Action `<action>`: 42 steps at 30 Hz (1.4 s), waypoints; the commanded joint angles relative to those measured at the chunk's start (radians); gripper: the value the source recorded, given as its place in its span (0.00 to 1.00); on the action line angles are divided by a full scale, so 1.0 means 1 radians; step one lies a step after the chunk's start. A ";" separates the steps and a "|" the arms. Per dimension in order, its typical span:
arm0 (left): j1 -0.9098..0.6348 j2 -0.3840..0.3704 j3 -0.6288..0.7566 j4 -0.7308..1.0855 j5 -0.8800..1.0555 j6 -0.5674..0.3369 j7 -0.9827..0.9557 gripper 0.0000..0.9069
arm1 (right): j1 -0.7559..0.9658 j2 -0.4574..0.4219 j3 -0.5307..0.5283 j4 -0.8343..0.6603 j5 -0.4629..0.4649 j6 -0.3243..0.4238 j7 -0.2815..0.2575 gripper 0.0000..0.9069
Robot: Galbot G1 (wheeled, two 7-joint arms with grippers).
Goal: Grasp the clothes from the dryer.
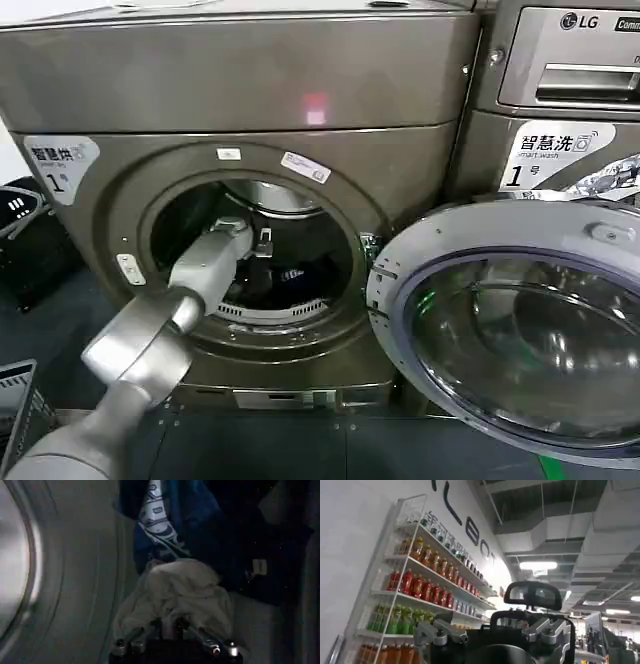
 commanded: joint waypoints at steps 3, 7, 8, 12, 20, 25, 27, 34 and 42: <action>0.074 0.005 -0.356 -0.196 -0.268 0.043 -0.156 0.00 | -0.007 0.008 0.005 0.001 -0.007 0.000 0.001 1.00; 0.187 0.048 -0.402 -0.344 -0.387 0.072 -0.227 0.00 | -0.008 0.009 0.004 0.002 -0.006 0.001 0.003 1.00; 0.217 0.059 -0.412 -0.389 -0.430 0.075 -0.258 0.00 | -0.009 0.008 0.003 0.003 -0.007 0.001 0.003 1.00; 0.332 0.096 -0.442 -0.598 -0.595 0.086 -0.386 0.00 | -0.010 0.007 0.002 0.009 -0.005 0.001 0.007 1.00; 0.533 0.087 -0.547 -0.924 -0.782 0.047 -0.676 0.00 | -0.010 0.003 0.001 0.010 -0.005 0.000 0.027 1.00; 0.631 0.057 -0.588 -1.024 -0.803 -0.055 -0.878 0.00 | -0.011 0.003 0.002 0.017 -0.005 0.018 0.032 1.00; 0.672 0.043 -0.603 -1.068 -0.791 -0.114 -0.961 0.00 | -0.010 0.003 0.004 0.019 -0.005 0.025 0.034 1.00; 0.816 -0.011 -0.626 -1.149 -0.647 -0.236 -1.103 0.00 | -0.006 0.007 0.014 0.031 -0.002 0.033 0.021 1.00; 0.809 -0.009 -0.620 -1.169 -0.635 -0.224 -1.098 0.00 | -0.018 0.010 0.018 0.028 0.019 0.060 0.033 1.00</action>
